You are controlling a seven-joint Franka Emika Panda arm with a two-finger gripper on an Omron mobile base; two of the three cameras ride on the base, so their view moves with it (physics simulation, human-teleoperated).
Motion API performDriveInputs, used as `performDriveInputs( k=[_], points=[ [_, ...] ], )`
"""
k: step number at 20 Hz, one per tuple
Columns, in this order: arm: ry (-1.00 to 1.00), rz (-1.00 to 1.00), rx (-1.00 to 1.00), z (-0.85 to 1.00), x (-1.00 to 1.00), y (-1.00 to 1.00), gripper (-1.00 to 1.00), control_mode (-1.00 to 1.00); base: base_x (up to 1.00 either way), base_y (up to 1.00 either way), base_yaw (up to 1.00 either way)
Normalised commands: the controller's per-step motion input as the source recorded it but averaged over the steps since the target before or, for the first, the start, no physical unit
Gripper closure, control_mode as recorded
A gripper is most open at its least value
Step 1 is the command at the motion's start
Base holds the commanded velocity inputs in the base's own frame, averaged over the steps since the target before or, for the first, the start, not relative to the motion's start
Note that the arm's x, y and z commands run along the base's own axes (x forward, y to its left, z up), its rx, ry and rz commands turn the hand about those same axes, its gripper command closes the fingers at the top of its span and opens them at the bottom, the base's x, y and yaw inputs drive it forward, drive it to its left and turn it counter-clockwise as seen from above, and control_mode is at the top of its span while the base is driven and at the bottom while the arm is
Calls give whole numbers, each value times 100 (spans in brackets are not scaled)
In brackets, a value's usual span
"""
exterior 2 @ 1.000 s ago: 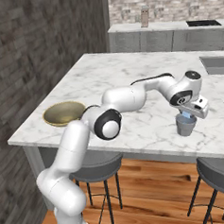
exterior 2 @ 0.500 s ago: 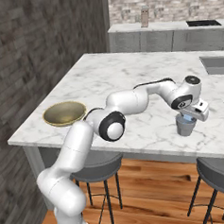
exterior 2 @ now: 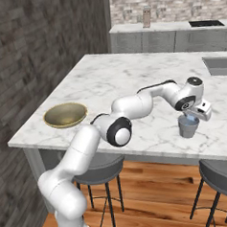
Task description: There are four ice cubes in the ice bowl. Place two ice cubes in each glass of water.
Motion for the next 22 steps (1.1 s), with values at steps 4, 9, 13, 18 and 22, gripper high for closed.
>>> performDriveInputs(
  k=[4,9,13,18,22],
  points=[
    [0,0,0,-2,7,0,-100,-100,0,0,0],
    [0,0,0,0,0,0,-100,-100,0,0,0],
    [0,0,0,0,0,0,-100,-100,0,0,0],
    [-3,3,0,0,-50,13,-100,-100,0,0,0],
    [-10,15,-7,0,-100,81,-100,-100,0,0,0]
  ],
)
